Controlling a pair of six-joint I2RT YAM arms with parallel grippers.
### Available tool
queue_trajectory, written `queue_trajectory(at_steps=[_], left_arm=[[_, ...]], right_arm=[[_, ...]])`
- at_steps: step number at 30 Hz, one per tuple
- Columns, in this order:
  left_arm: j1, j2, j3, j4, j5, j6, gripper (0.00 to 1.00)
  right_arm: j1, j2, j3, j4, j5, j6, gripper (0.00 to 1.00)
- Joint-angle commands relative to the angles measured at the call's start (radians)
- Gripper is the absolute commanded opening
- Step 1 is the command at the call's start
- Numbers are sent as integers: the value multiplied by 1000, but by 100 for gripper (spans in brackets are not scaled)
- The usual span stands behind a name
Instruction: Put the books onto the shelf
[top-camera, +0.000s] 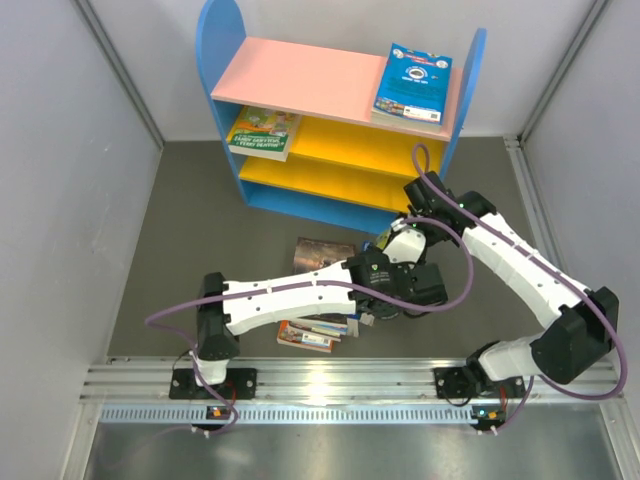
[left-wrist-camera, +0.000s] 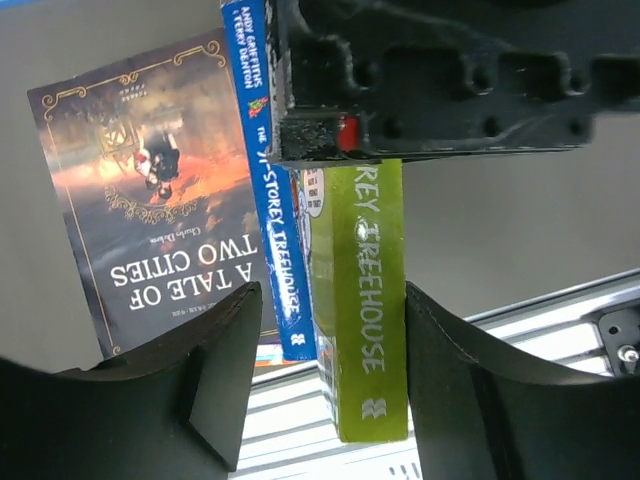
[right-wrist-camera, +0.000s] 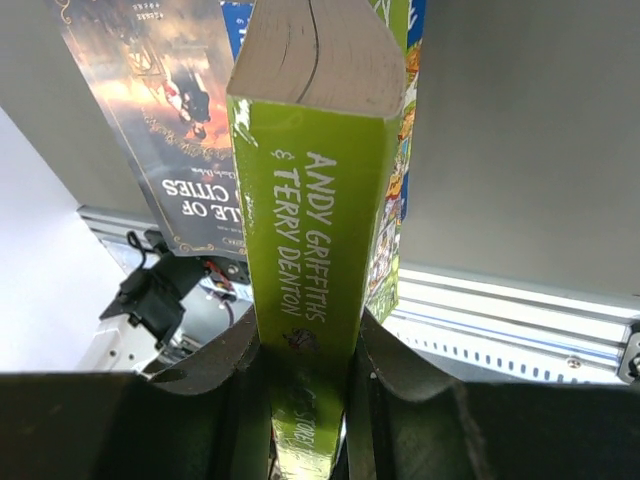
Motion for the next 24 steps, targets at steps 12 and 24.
queue_trajectory(at_steps=[12,24], left_arm=[[14,-55,-71,-39,33,6,0],[527,-646,-417,452,622,258,0]], right_arm=[[-28,-52,97,72,-128,29,0],[-284,-216,148,-101,-160,-95,98]])
